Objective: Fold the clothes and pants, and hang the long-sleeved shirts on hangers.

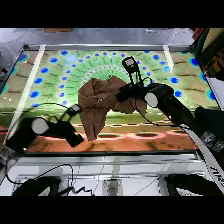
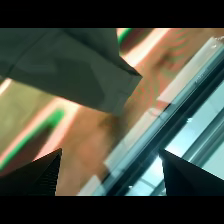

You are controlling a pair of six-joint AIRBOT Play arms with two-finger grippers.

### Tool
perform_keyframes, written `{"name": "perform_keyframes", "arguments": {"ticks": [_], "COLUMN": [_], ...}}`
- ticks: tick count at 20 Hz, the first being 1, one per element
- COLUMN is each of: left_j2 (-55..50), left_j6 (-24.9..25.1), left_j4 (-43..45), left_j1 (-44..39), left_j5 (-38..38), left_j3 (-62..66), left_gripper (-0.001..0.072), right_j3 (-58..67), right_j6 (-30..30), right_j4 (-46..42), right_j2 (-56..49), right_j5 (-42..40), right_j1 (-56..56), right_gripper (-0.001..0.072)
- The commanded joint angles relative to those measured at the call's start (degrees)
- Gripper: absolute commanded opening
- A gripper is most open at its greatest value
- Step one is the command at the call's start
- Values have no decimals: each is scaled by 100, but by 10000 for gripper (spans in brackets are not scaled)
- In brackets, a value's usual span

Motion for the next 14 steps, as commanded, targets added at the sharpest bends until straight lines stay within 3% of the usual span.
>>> {"name": "perform_keyframes", "arguments": {"ticks": [1, 5, 8, 13, 14], "left_j2": [-81, -638, -1174, -1694, -1720], "left_j6": [-568, -741, -833, -2006, -2127], "left_j4": [1117, 1167, 1169, 1609, 1670], "left_j1": [-1045, -1443, -1646, -1676, -1676], "left_j5": [957, 1064, 1552, 2354, 2476], "left_j3": [-310, -485, -485, -483, -483], "left_gripper": [699, 699, 699, 695, 664], "right_j3": [0, 0, 2, 0, 2], "right_j6": [9, 7, 7, 2, 0], "right_j4": [2, -22, -28, -50, -52], "right_j2": [-4, -4, -4, -4, -4], "right_j5": [2, 2, 4, 4, 4], "right_j1": [-4, -7, -4, -7, -7], "right_gripper": [24, 24, 23, 24, 24]}}
